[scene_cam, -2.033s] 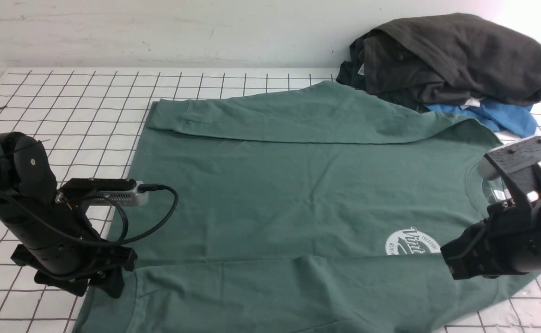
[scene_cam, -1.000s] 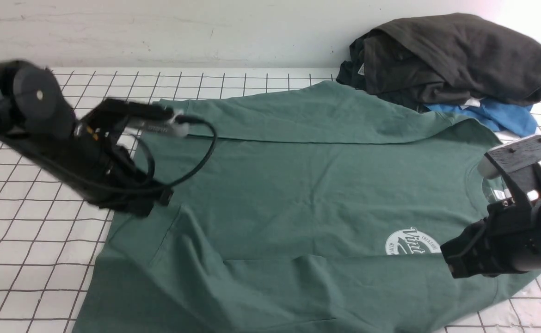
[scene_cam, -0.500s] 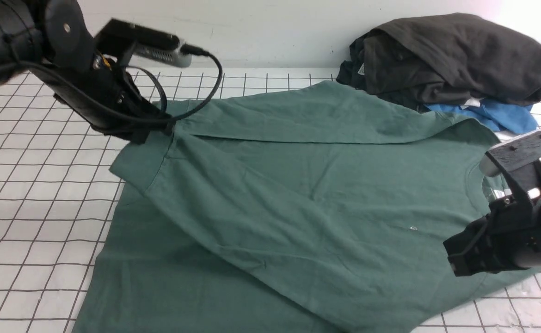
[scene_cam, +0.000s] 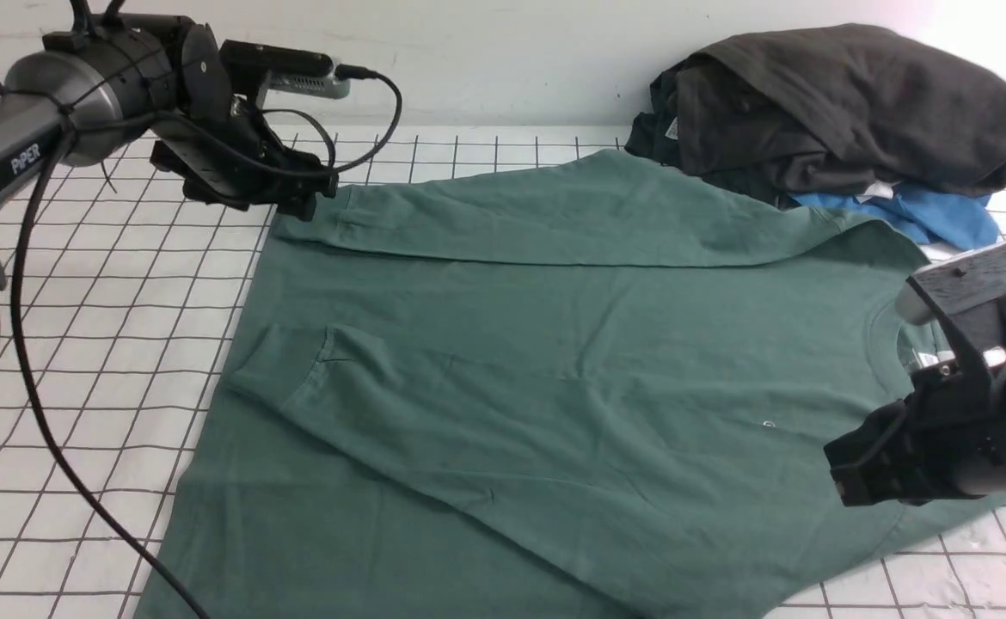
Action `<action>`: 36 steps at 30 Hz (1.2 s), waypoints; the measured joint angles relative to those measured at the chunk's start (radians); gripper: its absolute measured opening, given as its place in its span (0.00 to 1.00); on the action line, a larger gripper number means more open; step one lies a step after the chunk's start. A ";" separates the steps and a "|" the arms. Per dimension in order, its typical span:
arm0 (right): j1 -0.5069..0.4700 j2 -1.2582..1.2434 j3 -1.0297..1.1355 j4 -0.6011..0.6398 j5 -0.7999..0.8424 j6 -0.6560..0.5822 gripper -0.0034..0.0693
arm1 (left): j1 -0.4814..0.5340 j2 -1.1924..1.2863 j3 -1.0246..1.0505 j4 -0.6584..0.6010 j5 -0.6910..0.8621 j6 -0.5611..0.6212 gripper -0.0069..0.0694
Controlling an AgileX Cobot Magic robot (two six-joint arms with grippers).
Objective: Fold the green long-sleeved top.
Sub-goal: Use the left arm to clamp the cuff farthest from it, then use the left arm to drag and drop the cuff onto the cuff closest to the left arm
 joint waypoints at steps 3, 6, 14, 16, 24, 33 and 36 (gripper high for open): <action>0.000 0.002 0.000 0.001 -0.027 0.000 0.08 | 0.014 0.103 -0.106 -0.015 0.004 -0.002 0.74; 0.000 0.003 0.000 0.001 -0.053 0.001 0.08 | 0.022 0.218 -0.215 -0.038 0.008 -0.002 0.71; 0.000 0.003 0.000 0.001 -0.062 0.003 0.09 | 0.022 0.313 -0.320 -0.057 0.015 -0.001 0.38; 0.000 0.003 0.000 0.001 -0.062 0.003 0.09 | 0.022 0.312 -0.328 -0.057 0.022 0.002 0.22; 0.000 0.003 0.000 -0.018 -0.062 0.003 0.09 | 0.022 0.195 -0.331 -0.060 0.175 0.005 0.12; 0.000 0.003 0.000 -0.053 -0.062 0.003 0.09 | 0.006 -0.059 -0.145 -0.056 0.453 0.029 0.12; 0.000 0.003 0.000 -0.056 -0.061 0.003 0.09 | 0.003 -0.104 0.052 -0.057 0.460 0.029 0.12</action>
